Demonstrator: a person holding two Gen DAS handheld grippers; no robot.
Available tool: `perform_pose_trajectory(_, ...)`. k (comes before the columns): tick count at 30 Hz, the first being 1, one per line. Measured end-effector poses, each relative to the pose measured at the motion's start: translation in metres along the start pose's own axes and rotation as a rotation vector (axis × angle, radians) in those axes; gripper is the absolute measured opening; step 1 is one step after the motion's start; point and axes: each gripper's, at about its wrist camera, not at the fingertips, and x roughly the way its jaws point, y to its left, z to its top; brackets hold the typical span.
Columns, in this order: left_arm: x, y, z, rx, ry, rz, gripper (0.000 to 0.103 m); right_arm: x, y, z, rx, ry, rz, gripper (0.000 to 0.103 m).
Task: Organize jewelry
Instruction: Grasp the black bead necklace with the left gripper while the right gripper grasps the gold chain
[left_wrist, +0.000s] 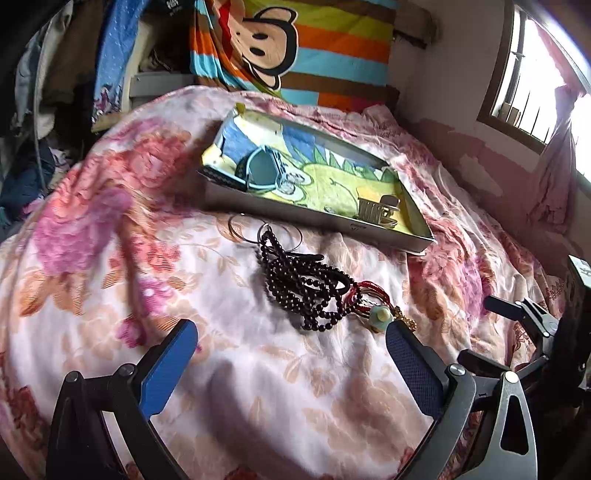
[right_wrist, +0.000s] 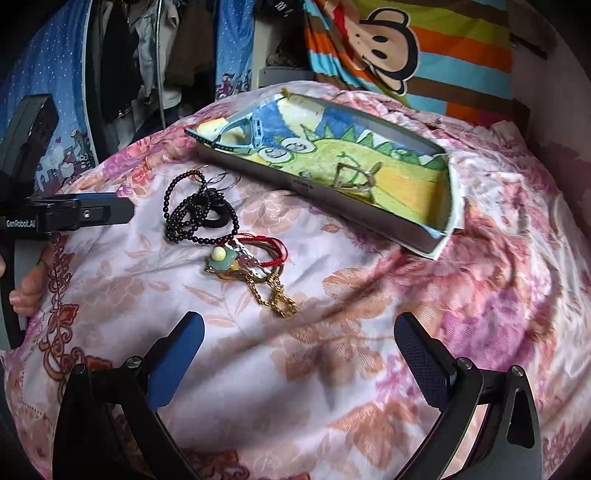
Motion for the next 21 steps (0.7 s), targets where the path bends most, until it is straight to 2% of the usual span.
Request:
perform_pose_trajectory(3, 0.01, 0.0, 0.004, -0.002, 0.018, -0.025, 0.096, 0.011, 0.003, 0.004, -0.019, 0.019, 0.029, 0.099)
perform_pose_trajectory(5, 0.018, -0.001, 0.006, 0.007, 0.033, -0.04, 0.092, 0.02, 0.006, 0.005, -0.033, 0.046, 0.046, 0.093)
perform_pose_trajectory(7, 0.024, -0.004, 0.007, 0.02, 0.054, -0.054, 0.085, 0.029, 0.009, 0.005, -0.041, 0.075, 0.068, 0.083)
perform_pose_trajectory(9, 0.031, -0.009, 0.007, 0.038, 0.077, -0.061, 0.075, 0.036, 0.011, 0.005, -0.044, 0.093, 0.079, 0.079)
perform_pose_trajectory(12, 0.04, -0.013, 0.007, 0.058, 0.104, -0.064, 0.065, 0.045, 0.014, 0.007, -0.048, 0.109, 0.097, 0.07)
perform_pose_trajectory(15, 0.048, -0.012, 0.009, 0.053, 0.126, -0.051, 0.06, 0.051, 0.014, 0.012, -0.048, 0.109, 0.106, 0.064)
perform_pose_trajectory(21, 0.058, -0.005, 0.013, 0.028, 0.149, -0.037, 0.05, 0.064, 0.012, 0.018, -0.038, 0.12, 0.134, 0.044)
